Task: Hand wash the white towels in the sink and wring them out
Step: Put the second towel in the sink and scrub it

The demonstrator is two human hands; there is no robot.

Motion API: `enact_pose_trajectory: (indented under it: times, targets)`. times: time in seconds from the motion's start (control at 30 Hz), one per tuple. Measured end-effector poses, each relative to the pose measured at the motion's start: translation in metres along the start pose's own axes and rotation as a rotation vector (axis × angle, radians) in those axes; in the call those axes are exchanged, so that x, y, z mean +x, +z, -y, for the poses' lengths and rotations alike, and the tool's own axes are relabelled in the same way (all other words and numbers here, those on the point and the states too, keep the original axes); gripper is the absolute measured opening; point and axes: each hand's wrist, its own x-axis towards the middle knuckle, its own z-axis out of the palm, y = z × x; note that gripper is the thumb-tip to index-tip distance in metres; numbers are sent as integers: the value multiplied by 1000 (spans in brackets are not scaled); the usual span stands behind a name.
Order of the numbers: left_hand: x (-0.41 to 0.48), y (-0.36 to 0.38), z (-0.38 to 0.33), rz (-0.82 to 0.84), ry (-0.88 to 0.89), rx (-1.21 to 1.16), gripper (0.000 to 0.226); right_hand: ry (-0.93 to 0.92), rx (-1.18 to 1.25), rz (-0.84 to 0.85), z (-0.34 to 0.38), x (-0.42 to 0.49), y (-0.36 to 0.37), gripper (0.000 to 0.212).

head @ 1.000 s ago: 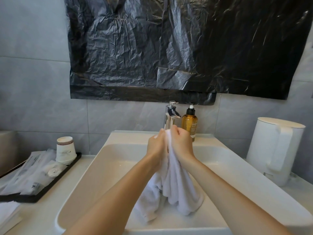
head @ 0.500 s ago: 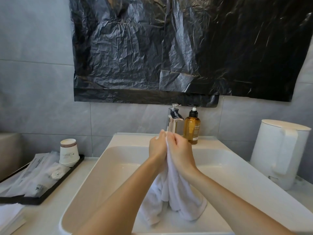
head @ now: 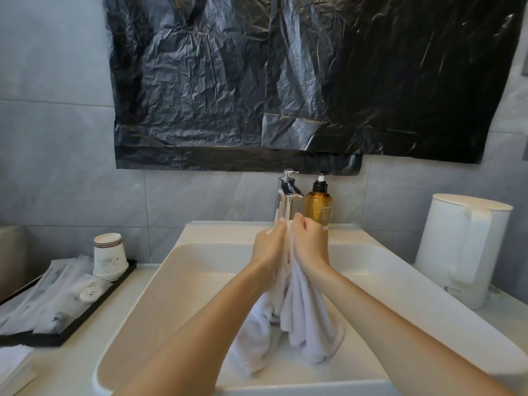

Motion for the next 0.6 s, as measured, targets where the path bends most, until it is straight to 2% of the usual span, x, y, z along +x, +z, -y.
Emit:
enact_pose_trajectory:
  times: [0.07, 0.13, 0.2, 0.27, 0.43, 0.57, 0.6]
  targets:
    - [9, -3, -2, -145, 13, 12, 37, -134, 1, 68, 0, -19, 8, 42]
    - [11, -6, -4, -184, -6, -64, 34, -178, 4, 106, 3, -25, 12, 43]
    - [2, -5, -4, -85, -18, -109, 33, -70, 31, 42, 5, -4, 8, 45]
    - [-4, 1, 0, 17, 7, -60, 34, 13, 14, -13, 3, 7, 1, 46]
    - [8, -4, -4, -156, 11, -94, 34, -181, 4, 101, 1, -24, 11, 41]
    - [-2, -1, 1, 21, 0, -57, 35, 6, 26, 9, 6, 5, 0, 46]
    - [0, 0, 1, 17, 3, -48, 37, 8, 14, 10, 5, 1, 0, 45]
